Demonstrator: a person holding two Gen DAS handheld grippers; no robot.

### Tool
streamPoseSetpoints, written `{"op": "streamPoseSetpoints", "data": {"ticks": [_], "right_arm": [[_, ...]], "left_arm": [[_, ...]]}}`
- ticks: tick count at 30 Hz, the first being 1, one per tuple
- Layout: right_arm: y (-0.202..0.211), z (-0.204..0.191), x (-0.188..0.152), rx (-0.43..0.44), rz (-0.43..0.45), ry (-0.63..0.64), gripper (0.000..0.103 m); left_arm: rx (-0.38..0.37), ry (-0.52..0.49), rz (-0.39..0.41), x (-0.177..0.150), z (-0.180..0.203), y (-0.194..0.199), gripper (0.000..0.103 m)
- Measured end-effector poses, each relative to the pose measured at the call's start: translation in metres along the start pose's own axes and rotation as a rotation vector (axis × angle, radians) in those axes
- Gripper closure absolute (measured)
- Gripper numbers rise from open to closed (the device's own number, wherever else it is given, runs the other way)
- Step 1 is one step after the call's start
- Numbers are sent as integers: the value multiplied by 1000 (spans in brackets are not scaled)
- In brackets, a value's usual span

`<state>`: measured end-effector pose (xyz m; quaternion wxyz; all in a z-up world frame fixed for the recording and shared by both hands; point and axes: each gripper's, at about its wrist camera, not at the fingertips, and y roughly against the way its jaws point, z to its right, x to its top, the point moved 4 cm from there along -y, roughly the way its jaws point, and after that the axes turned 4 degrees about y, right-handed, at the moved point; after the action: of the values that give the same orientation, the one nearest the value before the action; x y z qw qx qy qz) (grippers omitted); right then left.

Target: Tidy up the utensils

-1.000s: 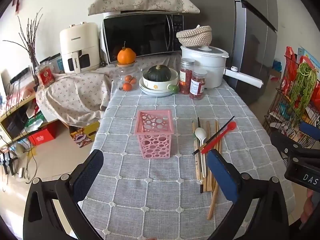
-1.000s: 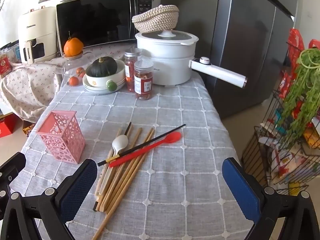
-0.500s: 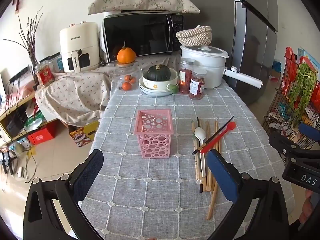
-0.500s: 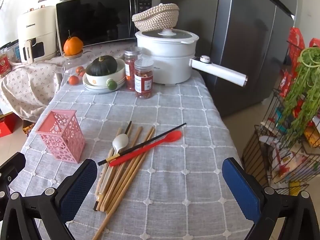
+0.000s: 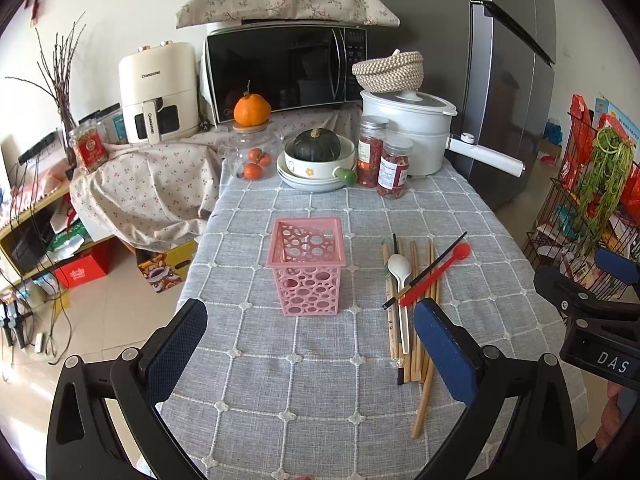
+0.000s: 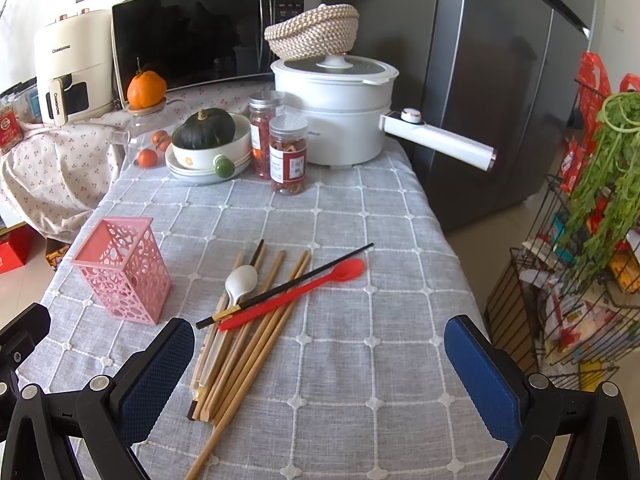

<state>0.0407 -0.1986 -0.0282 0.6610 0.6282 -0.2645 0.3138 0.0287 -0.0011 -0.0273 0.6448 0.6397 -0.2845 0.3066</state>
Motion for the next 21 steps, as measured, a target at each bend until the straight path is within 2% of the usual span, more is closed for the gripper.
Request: {"op": "streamPoseSetpoints", "data": {"ticks": [21], "right_arm": [[-2, -1, -2, -2, -2, 3, 0]], "left_arm": [[-2, 3, 0, 0, -1, -1, 0]]}}
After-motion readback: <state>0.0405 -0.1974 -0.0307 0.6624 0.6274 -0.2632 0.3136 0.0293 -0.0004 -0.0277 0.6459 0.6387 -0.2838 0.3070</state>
